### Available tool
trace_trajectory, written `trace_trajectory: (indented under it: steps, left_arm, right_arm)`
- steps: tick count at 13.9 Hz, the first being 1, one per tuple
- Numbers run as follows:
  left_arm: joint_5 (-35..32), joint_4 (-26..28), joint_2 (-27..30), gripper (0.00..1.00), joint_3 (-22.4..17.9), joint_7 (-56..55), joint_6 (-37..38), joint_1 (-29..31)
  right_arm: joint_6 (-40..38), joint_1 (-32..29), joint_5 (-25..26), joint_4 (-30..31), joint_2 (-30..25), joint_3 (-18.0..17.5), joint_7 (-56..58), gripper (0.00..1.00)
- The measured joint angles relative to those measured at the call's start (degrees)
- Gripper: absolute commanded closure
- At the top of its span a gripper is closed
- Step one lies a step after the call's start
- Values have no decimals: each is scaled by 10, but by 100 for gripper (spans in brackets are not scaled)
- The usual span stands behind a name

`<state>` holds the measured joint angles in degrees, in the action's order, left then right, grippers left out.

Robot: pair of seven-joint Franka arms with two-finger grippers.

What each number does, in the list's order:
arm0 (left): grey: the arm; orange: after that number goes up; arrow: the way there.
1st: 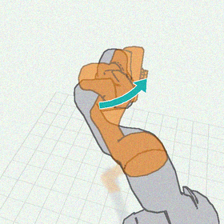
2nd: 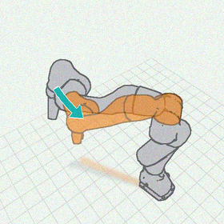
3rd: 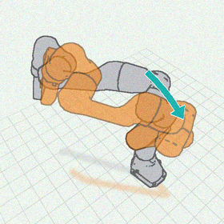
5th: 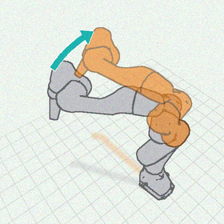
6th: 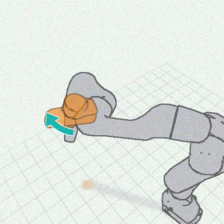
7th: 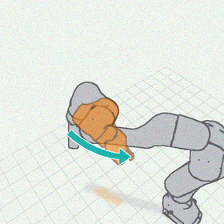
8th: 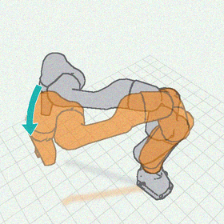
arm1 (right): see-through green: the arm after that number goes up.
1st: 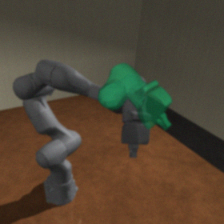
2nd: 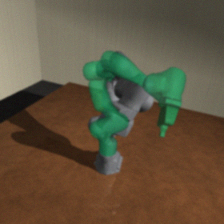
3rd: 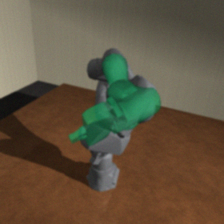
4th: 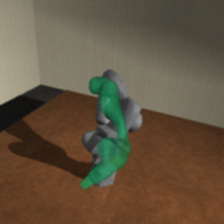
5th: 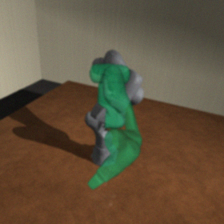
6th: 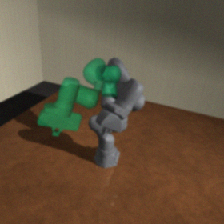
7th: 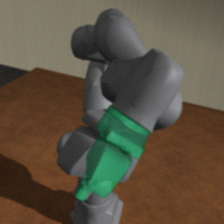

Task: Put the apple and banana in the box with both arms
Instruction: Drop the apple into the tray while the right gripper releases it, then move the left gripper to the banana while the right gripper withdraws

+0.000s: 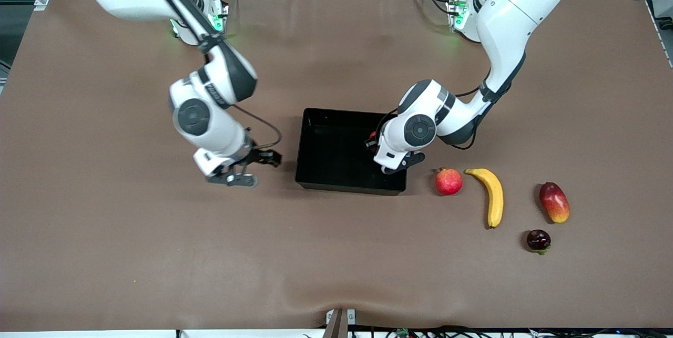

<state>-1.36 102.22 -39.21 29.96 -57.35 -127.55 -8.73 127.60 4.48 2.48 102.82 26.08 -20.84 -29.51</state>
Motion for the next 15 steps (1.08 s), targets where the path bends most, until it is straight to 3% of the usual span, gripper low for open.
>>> trace_trajectory:
  steps: [1, 6, 9, 12, 15]
  left_arm:
    - [-1, 0, 0, 1, 0, 0, 0, 0]
    - [-17, -39, 19, 0, -7, -31, 11, 14]
    - [-18, -111, 97, 0, -13, -30, 139, 39]
    - [-17, -181, 150, 0, -15, 48, 282, 115]
    - [-38, -180, 147, 0, -20, 146, 319, 196]
  right_arm:
    - [-9, -19, 0, 0, -5, 0, 36, 0]
    - [-74, -125, -2, -2, -39, 0, 220, 0]
    - [-108, -166, -3, -6, -74, 0, 267, 0]
    - [-191, -191, -3, -38, -112, 0, 271, 0]
    - [-285, -209, -4, -103, -124, -1, 286, 0]
